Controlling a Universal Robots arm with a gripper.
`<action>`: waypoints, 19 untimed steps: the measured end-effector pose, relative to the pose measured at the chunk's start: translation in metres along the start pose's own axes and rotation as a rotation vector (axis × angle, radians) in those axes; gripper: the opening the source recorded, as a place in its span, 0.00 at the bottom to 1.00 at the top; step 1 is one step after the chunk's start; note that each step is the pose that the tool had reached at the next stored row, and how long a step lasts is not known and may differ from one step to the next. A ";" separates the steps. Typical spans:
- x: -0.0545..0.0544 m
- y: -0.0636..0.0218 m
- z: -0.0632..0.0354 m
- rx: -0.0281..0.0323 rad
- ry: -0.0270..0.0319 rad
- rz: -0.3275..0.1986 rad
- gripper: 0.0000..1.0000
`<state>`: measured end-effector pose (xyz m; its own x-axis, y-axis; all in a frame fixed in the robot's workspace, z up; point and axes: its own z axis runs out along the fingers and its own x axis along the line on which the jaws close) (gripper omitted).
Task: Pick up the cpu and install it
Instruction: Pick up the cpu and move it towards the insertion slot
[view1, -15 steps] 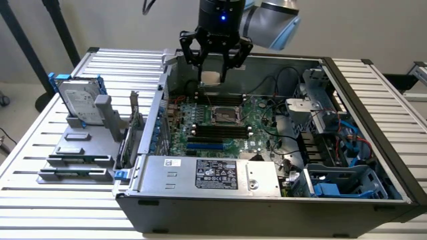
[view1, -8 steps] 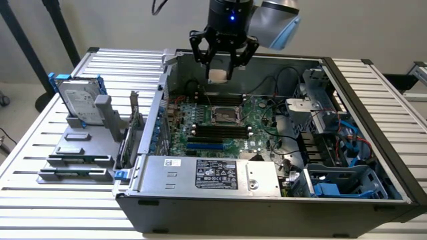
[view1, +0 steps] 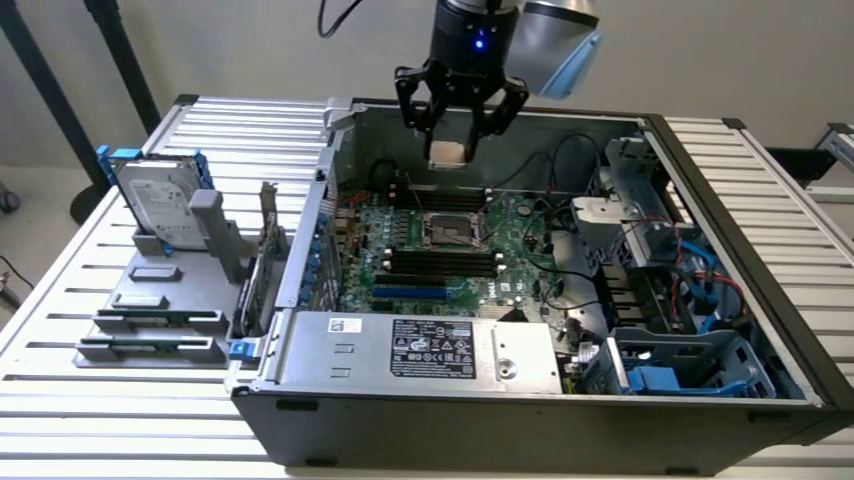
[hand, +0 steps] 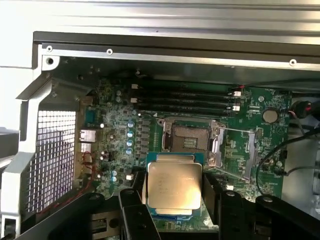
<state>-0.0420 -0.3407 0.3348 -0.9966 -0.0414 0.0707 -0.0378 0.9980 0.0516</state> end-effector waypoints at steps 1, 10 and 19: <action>-0.002 0.0006 0.0014 -0.0001 -0.0001 0.002 0.55; -0.012 0.0127 0.0163 -0.0006 -0.0005 0.008 0.55; -0.014 0.0222 0.0317 -0.0017 -0.0023 0.025 0.55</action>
<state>-0.0308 -0.3164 0.3033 -0.9974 -0.0158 0.0697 -0.0122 0.9986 0.0515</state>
